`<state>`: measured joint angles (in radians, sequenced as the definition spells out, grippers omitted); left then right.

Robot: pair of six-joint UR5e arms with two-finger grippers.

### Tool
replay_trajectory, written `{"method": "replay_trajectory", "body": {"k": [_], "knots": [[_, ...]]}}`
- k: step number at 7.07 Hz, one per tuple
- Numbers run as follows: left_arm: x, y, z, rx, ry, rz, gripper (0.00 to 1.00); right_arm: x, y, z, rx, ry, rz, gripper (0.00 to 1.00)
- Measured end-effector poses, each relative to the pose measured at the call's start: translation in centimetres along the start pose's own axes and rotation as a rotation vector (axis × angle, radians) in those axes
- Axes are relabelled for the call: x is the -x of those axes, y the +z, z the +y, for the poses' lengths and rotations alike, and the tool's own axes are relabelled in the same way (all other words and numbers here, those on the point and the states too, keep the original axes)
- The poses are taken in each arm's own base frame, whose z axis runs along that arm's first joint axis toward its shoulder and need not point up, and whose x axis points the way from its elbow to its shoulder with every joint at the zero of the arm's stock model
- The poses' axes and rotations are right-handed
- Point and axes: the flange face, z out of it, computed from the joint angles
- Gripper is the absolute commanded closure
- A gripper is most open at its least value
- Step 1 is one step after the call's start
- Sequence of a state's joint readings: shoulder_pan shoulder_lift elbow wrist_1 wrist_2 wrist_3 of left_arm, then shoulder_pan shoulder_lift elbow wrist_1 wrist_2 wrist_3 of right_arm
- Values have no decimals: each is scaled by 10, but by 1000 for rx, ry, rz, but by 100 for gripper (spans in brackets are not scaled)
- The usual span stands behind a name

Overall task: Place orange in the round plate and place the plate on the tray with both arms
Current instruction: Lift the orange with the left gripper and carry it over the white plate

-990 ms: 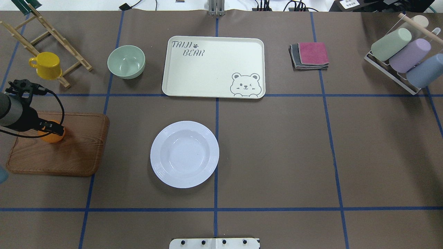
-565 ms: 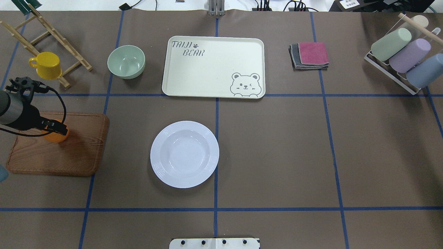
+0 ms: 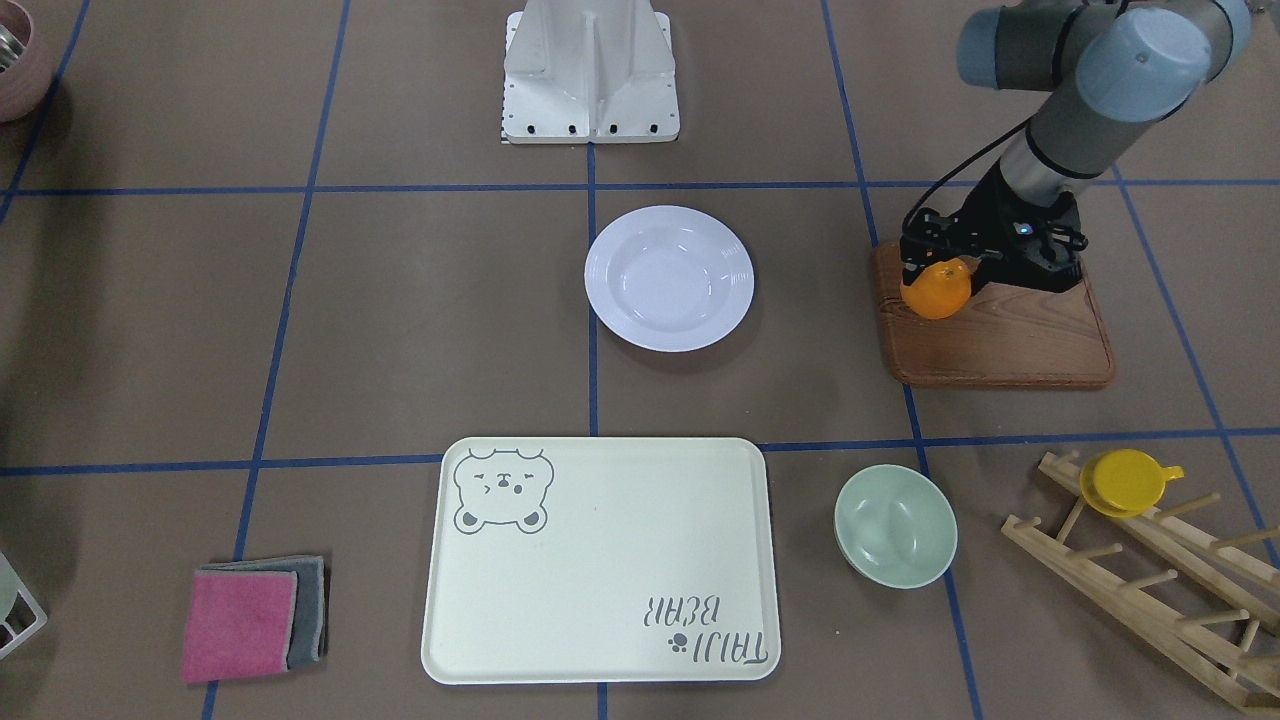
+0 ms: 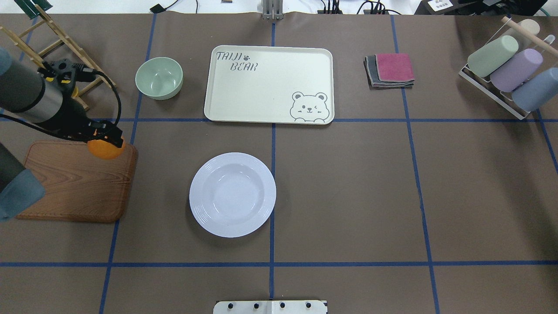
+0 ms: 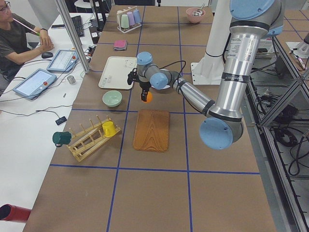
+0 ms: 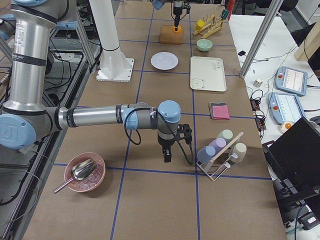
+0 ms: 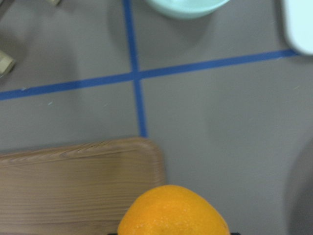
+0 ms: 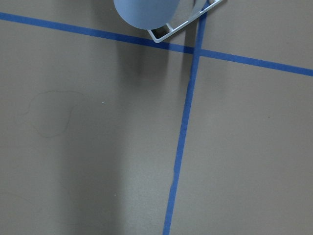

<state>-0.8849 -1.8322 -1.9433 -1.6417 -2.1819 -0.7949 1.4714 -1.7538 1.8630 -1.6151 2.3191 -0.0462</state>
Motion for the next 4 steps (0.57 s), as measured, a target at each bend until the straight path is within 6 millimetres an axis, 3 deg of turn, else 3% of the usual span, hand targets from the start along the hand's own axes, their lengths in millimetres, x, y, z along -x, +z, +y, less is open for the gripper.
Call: {"method": "replay_trajectory", "body": {"k": [1,2,4], "knots": [[-39,-11,-16,-6,-16,15,93,1,0,-1,0,-1,-10,0],[-76,-10,-23,-5,-19,28,93,2,1,-3,0,-3,-15,0],[-135,11,-12,-11,5,23,93,4,2,-4,3,-8,-19,0]]}}
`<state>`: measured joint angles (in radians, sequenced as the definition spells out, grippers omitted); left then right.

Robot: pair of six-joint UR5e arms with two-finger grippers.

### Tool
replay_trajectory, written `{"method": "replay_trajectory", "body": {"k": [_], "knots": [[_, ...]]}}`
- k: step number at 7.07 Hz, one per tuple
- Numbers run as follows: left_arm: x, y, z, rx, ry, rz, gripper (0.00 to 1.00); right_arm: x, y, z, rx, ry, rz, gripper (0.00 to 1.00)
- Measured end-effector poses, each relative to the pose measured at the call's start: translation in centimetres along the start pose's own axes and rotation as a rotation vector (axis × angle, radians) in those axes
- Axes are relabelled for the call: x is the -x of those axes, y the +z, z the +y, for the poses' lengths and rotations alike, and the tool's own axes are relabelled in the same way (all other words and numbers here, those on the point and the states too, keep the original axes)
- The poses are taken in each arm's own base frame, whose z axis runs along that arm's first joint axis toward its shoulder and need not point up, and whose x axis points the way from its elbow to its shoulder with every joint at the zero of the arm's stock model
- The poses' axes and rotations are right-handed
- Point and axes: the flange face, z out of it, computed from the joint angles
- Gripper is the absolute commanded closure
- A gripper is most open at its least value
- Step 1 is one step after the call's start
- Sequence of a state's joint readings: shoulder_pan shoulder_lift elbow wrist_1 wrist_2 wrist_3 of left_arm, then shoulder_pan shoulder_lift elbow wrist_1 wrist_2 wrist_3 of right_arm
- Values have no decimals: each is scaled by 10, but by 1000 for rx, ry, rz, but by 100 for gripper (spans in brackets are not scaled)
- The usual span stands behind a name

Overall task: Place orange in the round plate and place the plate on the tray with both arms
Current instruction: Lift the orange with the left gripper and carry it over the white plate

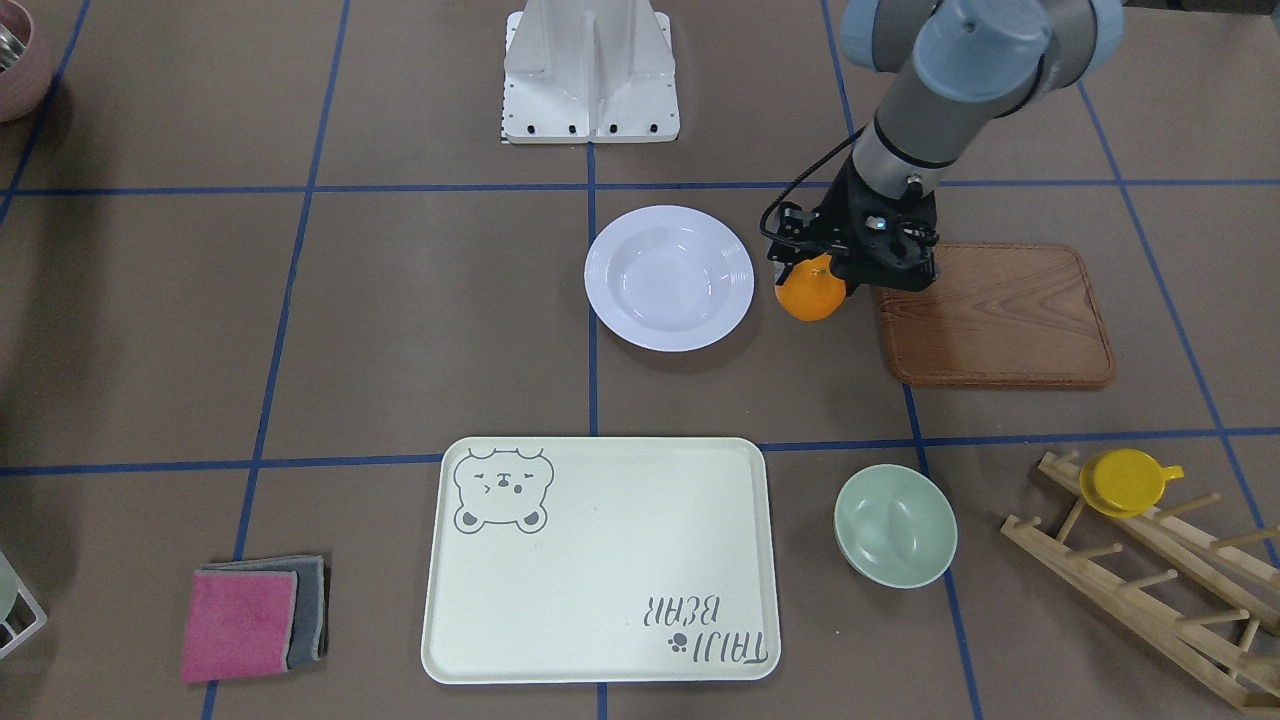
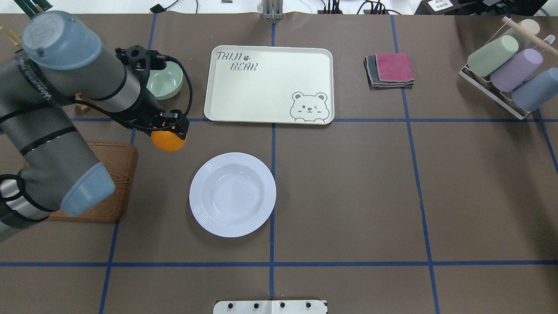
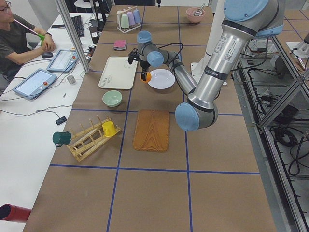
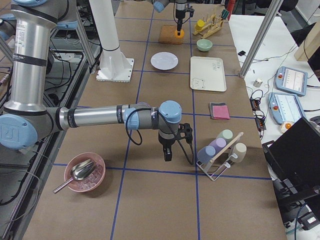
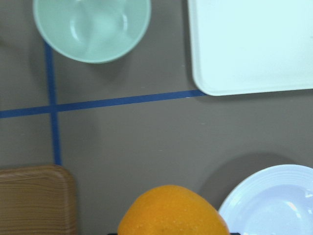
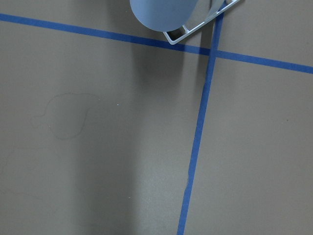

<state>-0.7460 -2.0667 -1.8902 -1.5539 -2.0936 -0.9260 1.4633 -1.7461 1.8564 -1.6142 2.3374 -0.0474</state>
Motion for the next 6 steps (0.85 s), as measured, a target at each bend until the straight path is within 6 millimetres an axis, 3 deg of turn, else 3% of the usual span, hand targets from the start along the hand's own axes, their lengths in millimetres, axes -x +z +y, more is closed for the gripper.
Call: {"method": "replay_trajectory", "body": {"k": [4,6], "knots": [[-80,64,50,-8,36,-49,93,-1,2,0,4,1,-2,0],[-101,90,73,1,63,-72,90,0,4,1,8,3,-11,0]]}}
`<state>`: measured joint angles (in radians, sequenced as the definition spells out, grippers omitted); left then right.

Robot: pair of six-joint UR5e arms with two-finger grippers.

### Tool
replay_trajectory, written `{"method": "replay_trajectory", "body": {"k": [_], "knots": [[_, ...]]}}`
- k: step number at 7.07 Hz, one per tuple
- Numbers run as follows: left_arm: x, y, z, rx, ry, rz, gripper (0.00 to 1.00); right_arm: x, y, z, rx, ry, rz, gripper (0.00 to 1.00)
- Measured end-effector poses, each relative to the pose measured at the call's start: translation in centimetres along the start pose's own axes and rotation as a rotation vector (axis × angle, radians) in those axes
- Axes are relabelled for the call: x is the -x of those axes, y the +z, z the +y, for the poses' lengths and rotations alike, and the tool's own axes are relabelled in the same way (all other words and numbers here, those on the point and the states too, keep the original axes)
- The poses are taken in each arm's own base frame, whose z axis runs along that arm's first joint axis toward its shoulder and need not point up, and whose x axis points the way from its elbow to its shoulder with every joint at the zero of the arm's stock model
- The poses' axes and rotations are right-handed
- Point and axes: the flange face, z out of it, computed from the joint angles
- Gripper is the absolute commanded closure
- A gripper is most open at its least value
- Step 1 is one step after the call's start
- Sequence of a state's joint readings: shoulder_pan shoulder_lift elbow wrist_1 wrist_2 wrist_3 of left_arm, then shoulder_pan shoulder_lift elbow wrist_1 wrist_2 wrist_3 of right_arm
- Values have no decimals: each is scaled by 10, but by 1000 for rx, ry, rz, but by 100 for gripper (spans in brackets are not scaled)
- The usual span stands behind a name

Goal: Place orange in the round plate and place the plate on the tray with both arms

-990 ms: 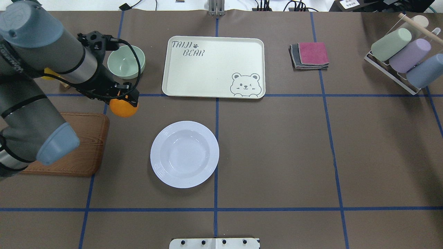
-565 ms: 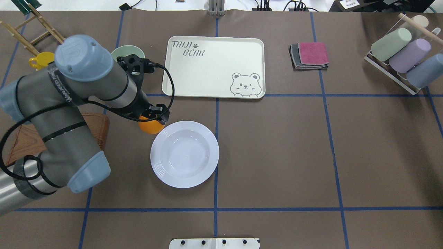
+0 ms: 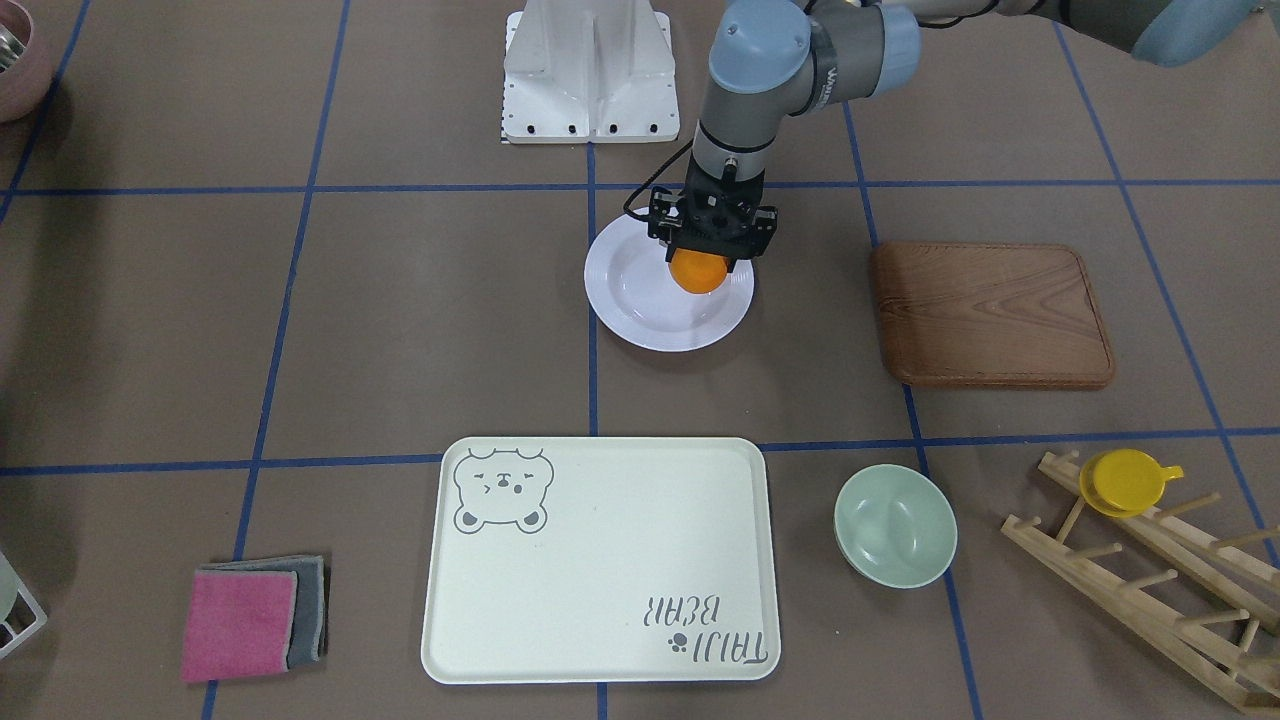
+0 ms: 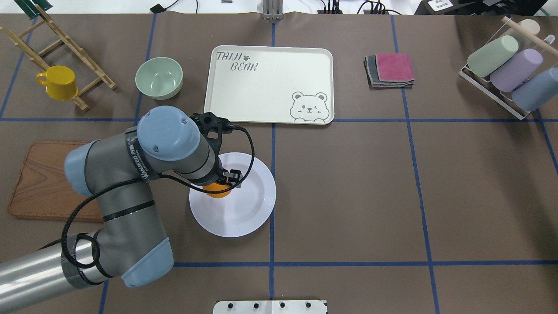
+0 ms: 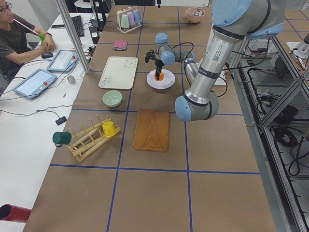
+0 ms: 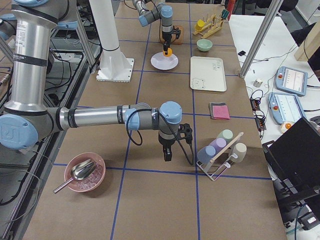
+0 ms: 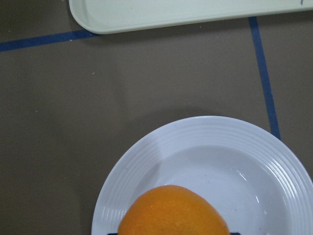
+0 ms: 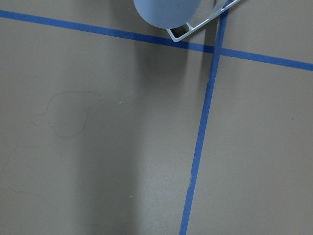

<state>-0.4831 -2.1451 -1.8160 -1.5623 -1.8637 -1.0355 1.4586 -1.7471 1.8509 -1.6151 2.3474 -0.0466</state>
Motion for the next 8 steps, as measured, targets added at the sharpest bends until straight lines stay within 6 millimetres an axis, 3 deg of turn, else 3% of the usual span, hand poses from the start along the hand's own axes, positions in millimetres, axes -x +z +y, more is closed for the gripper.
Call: {"method": "replay_trajectory", "body": {"k": [1,2,3,5,8], "knots": [[-8,11,10,5,3,-12,69,1,1,0,2,-1,-5,0],[-15,21,19,12,2,-21,31,2,1,-1,2,-3,-7,0],[-18,25,23,16,2,-24,2,2,1,-1,2,-4,-9,0],[-18,25,26,15,7,-25,2,4,2,-2,2,-2,-14,0],[-15,3,20,-10,19,3,2,24,2,-12,1,-9,-127,0]]}}
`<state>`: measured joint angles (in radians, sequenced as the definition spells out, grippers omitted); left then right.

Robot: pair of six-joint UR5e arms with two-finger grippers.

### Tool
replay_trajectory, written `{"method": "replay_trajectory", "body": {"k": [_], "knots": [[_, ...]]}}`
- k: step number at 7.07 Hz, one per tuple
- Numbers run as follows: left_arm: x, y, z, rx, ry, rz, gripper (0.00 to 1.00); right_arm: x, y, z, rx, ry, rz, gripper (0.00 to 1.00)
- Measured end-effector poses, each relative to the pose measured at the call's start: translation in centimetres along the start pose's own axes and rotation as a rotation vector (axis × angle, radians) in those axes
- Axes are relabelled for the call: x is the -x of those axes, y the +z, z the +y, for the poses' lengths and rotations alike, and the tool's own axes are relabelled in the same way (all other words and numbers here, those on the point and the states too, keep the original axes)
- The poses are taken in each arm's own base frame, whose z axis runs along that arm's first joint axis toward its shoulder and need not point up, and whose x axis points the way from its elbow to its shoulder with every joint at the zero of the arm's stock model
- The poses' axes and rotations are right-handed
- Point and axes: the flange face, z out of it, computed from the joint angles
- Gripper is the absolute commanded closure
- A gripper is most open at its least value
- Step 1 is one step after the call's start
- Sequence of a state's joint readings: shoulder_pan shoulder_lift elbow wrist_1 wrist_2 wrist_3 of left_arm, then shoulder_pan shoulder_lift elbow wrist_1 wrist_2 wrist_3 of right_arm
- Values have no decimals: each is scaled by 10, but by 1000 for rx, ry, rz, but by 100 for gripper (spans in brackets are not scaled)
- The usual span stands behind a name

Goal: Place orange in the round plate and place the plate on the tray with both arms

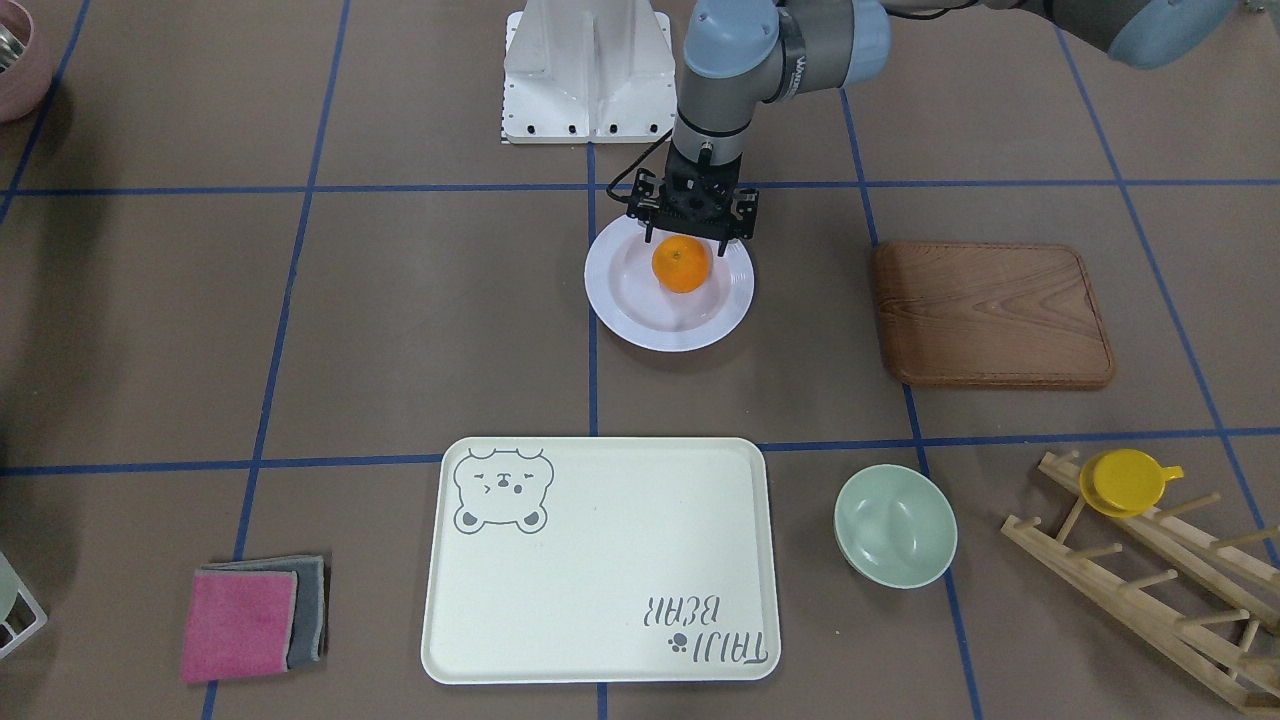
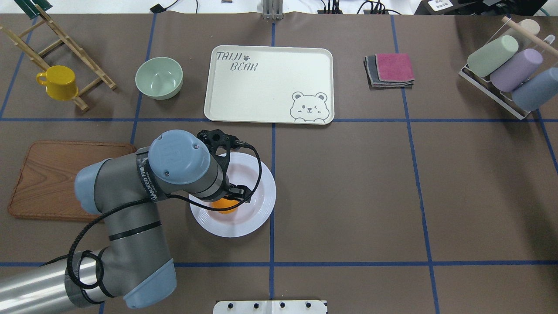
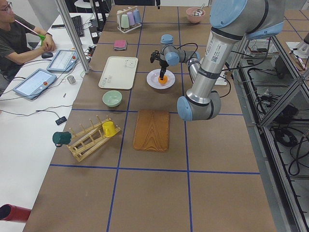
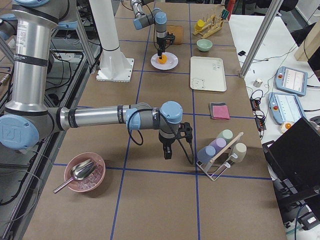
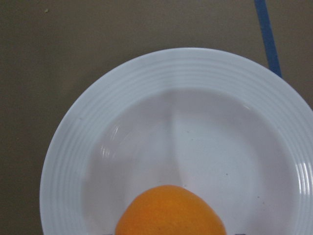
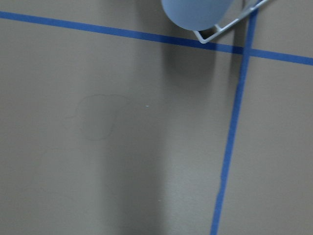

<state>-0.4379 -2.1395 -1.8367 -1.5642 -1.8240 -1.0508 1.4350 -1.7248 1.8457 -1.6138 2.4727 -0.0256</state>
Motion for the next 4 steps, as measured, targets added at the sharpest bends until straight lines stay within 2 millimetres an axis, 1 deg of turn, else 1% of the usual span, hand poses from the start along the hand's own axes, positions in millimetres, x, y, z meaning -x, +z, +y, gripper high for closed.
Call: {"method": "replay_trajectory", "body": {"k": [1,2,3,4], "knots": [[3,-5,-4,-8,7,5,2,11,3,-4,4,0,-47,0],[6,-10,-9,-19,19,13,2,28,8,-12,16,-3,-108,0],[8,-14,-12,-30,23,21,2,57,13,-27,34,-21,-185,0],[10,-18,-16,-38,23,26,2,94,19,-45,60,-44,-244,0]]}}
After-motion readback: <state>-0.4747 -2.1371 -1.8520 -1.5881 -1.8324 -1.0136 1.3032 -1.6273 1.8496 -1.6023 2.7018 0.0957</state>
